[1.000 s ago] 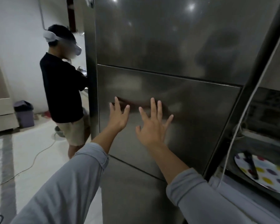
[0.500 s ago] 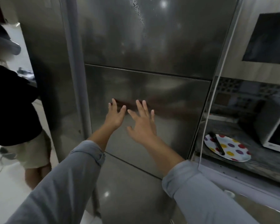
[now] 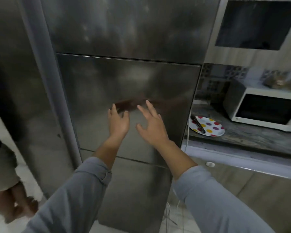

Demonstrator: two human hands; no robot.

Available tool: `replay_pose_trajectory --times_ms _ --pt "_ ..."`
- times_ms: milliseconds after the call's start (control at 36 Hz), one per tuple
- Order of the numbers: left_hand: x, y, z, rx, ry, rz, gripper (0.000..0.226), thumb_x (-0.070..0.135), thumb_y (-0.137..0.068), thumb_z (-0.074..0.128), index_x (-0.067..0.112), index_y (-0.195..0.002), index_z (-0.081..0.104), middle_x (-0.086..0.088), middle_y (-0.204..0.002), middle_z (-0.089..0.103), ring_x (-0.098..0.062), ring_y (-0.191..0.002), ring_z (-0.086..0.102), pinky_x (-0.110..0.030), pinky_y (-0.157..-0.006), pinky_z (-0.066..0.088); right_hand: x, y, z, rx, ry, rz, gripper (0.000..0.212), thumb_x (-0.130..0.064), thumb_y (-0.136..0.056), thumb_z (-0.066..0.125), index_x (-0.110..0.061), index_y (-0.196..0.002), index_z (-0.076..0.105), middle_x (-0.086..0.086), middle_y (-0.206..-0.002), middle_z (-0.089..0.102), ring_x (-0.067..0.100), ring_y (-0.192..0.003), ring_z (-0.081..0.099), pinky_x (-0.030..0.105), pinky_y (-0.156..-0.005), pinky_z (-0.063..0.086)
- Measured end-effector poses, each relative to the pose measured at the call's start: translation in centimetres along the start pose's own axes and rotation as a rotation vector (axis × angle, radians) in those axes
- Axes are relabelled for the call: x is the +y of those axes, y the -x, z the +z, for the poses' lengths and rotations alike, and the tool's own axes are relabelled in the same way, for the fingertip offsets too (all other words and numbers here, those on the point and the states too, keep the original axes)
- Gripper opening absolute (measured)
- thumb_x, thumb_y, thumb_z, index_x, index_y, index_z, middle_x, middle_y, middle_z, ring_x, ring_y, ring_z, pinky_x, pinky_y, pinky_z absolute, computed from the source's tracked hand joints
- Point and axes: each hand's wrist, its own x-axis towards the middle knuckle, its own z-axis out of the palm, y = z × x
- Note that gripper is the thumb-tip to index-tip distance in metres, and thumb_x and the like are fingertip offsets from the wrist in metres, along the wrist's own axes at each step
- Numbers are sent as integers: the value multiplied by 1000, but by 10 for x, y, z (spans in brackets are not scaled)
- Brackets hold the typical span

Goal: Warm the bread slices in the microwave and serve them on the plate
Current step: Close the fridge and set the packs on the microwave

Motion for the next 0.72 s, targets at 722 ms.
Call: replay_pose_trajectory --times_ms 722 --pt "98 189 209 -585 76 483 42 14 -91 52 10 -133 46 -7 -142 35 -21 -128 41 -21 -102 29 146 150 -180 612 96 753 52 -33 -96 48 -19 -144 38 7 -156 19 19 -144 20 32 -111 26"
